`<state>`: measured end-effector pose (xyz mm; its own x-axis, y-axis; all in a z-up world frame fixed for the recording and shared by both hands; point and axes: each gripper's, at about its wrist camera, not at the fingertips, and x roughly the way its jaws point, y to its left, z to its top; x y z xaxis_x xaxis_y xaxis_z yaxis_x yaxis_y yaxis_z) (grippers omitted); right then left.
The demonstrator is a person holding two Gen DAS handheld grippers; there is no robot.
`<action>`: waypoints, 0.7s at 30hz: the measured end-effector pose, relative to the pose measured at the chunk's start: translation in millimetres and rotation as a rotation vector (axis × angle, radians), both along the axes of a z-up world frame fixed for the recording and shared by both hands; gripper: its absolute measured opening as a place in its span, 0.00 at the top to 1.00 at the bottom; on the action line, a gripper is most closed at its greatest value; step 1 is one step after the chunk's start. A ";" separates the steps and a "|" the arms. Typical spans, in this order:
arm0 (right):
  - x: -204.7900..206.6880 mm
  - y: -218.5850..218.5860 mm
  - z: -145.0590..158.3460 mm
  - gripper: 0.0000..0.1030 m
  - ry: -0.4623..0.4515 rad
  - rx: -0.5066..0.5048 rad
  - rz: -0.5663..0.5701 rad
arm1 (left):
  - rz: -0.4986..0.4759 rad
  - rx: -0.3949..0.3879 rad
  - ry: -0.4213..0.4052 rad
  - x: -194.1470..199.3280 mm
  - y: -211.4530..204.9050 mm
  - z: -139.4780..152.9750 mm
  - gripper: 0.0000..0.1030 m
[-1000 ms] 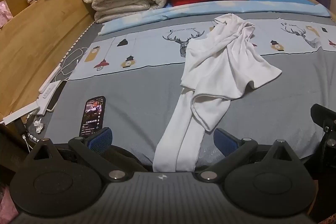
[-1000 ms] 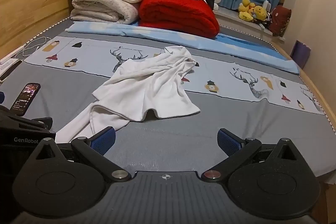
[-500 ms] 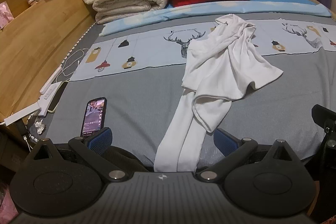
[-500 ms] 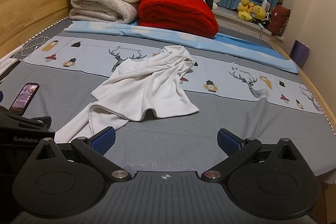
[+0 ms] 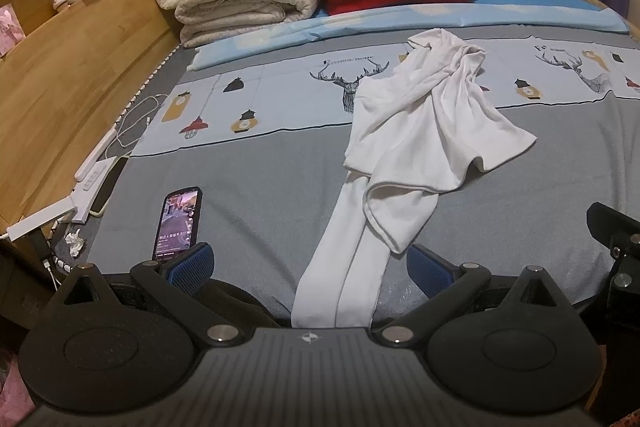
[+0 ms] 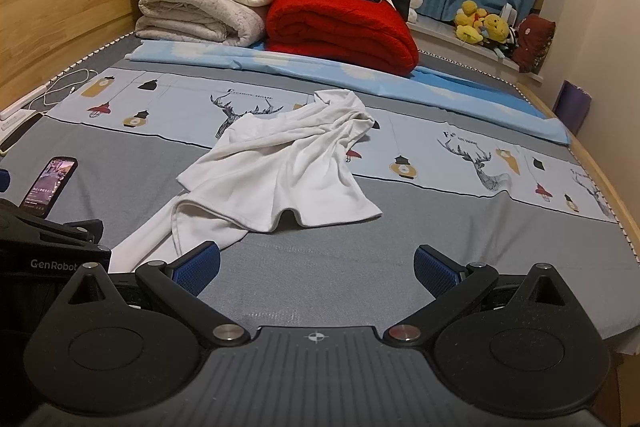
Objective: Fold small clothes
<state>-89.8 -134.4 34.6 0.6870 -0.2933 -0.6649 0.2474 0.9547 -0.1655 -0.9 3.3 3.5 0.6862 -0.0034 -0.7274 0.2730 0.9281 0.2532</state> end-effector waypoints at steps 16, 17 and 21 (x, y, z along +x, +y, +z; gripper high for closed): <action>-0.2 1.4 -0.8 0.01 0.001 0.001 0.001 | -0.004 -0.010 0.005 0.1 -3.1 -0.2 0.01; -0.2 1.4 -0.8 0.01 0.001 0.000 0.001 | -0.004 -0.011 0.005 0.2 -3.2 -0.1 0.01; -0.2 2.1 -1.2 0.01 0.004 0.002 0.002 | -0.005 -0.012 0.007 0.4 -3.4 0.0 0.01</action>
<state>-89.9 -132.3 33.4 0.6851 -0.2906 -0.6680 0.2451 0.9555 -0.1643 -0.4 -0.1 3.4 0.6811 -0.0156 -0.7321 0.2794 0.9297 0.2401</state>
